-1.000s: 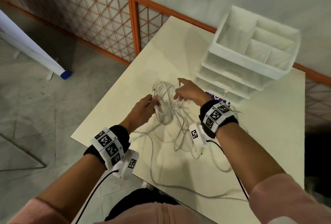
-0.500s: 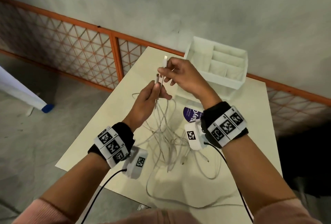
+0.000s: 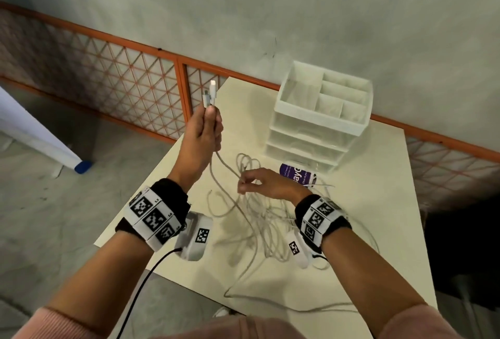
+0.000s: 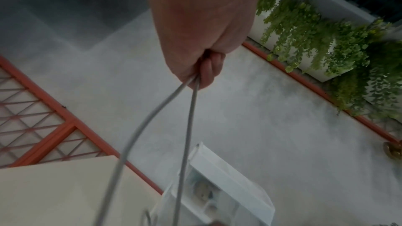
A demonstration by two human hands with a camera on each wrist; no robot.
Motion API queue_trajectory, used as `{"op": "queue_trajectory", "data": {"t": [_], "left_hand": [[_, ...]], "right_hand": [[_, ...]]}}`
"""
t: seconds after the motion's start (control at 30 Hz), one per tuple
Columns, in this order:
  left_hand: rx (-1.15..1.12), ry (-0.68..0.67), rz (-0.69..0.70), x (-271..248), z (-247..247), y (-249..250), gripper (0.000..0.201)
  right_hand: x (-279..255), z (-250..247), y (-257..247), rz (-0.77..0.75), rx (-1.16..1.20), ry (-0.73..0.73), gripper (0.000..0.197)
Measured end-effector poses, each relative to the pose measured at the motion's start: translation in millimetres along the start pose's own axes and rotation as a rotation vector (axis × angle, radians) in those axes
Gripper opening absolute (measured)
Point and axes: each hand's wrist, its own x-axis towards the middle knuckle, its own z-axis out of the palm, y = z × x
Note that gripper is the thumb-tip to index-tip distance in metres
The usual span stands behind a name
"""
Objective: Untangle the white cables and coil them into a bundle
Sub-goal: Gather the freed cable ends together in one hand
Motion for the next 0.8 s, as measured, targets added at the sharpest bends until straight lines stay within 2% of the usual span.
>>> {"op": "queue_trajectory", "data": {"t": [0.2,0.3,0.4,0.47,0.63,0.73,0.8], "left_hand": [[0.077,0.096,0.076,-9.0,-5.1,2.2,0.027],[0.32,0.125,0.132,-18.4,-0.3,-3.9,0.029],[0.54,0.067,0.107,-28.4,2.3,-8.5,0.028],[0.567,0.032,0.07,-32.9,3.2,-12.7,0.029],[0.592,-0.075,0.044,-31.1,13.9,-15.5,0.028],[0.625,-0.087,0.016,-27.9,20.2,-20.8,0.029],[0.623,-0.057,0.062,-28.8,19.8,-22.1,0.03]], "right_hand": [[1.9,-20.9,38.4,0.075,-0.245,0.27,0.016],[-7.6,-39.0,27.9,0.032,-0.275,0.374,0.016],[-20.1,-62.6,-2.0,-0.04,-0.307,0.499,0.015],[-28.6,-77.0,-27.4,-0.05,-0.368,0.499,0.015],[-42.8,-86.1,-73.0,-0.065,-0.523,0.391,0.014],[-40.8,-76.0,-75.8,-0.157,-0.505,0.381,0.013],[-37.7,-69.6,-62.5,-0.156,-0.416,0.368,0.01]]}}
